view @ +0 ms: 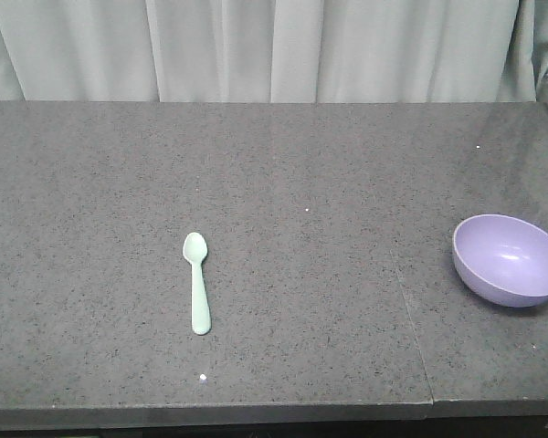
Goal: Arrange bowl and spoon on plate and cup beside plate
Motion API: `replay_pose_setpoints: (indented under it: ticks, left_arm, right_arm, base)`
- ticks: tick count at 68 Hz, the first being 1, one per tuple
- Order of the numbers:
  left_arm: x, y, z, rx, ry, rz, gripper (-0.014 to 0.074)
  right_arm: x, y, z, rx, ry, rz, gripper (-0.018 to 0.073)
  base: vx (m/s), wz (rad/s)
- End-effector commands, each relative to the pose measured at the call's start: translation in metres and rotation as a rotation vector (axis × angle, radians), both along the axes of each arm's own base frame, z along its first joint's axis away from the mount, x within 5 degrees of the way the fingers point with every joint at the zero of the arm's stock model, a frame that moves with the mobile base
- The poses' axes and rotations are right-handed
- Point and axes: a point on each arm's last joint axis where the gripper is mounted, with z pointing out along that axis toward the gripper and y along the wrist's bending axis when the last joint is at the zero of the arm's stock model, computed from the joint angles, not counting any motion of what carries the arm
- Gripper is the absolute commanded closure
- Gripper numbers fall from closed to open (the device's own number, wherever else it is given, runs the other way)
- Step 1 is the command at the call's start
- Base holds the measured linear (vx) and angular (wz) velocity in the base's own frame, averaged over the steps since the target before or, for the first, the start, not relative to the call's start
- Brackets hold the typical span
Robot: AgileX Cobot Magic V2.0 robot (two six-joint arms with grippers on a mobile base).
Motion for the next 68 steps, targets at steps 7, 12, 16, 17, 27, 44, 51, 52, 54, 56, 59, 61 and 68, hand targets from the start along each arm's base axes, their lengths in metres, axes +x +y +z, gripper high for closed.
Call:
replay_pose_setpoints:
  ticks: [7,12,16,17,27,44,51,52,54,56,59,61,68]
  left_arm:
    - [0.038,0.001,0.019,-0.251,-0.117,0.033,0.0181]
    - [0.05,-0.001,0.014,-0.146,-0.074,0.01,0.0184]
    - [0.061,-0.005,0.01,-0.068,-0.004,-0.041,0.0184]
    - [0.065,-0.007,0.01,-0.051,0.017,-0.058,0.0184]
    - [0.098,-0.018,0.024,0.016,0.166,-0.197,0.0184]
    - [0.164,-0.034,0.021,0.059,0.443,-0.408,0.02]
    - [0.183,-0.054,0.013,0.081,0.519,-0.507,0.0237]
    - [0.184,-0.057,0.012,0.083,0.521,-0.516,0.0242]
    - [0.188,-0.065,0.01,0.093,0.528,-0.538,0.0254]
    - [0.191,-0.07,0.007,0.103,0.534,-0.553,0.0265]
    - [0.197,-0.079,0.001,0.133,0.552,-0.571,0.0279]
    - [0.2,-0.083,-0.003,0.149,0.571,-0.569,0.0287]
    - [0.207,-0.089,-0.02,0.22,0.655,-0.53,0.029]
  right_arm:
    - [0.001,0.0,0.015,-0.029,-0.091,0.002,0.007]
    - [0.001,0.0,0.015,-0.029,-0.09,0.002,0.0069]
    - [0.001,0.0,0.015,-0.029,-0.089,0.002,0.0069]
    - [0.001,0.0,0.015,-0.029,-0.089,0.002,0.0069]
    - [0.001,0.0,0.015,-0.026,-0.089,0.003,0.0069]
    - [0.001,0.0,0.015,-0.026,-0.089,0.003,0.0071]
    - [0.001,0.0,0.015,-0.026,-0.089,0.003,0.0071]
    - [0.001,0.0,0.015,-0.026,-0.089,0.003,0.0071]
    - [0.001,0.0,0.015,-0.026,-0.089,0.003,0.0071]
    - [0.001,0.0,0.015,-0.026,-0.089,0.003,0.0071]
    - [0.001,0.0,0.015,-0.026,-0.089,0.003,0.0071]
    - [0.001,0.0,0.015,-0.026,-0.089,0.003,0.0071]
    - [0.001,0.0,0.015,-0.026,-0.087,0.002,0.0071]
  base:
    - [0.0,0.0]
    - [0.0,0.0]
    - [0.0,0.0]
    - [0.0,0.0]
    - [0.0,0.0]
    - [0.0,0.0]
    - [0.0,0.0]
    - [0.0,0.0]
    - [0.0,0.0]
    - [0.0,0.0]
    - [0.0,0.0]
    - [0.0,0.0]
    - [0.0,0.0]
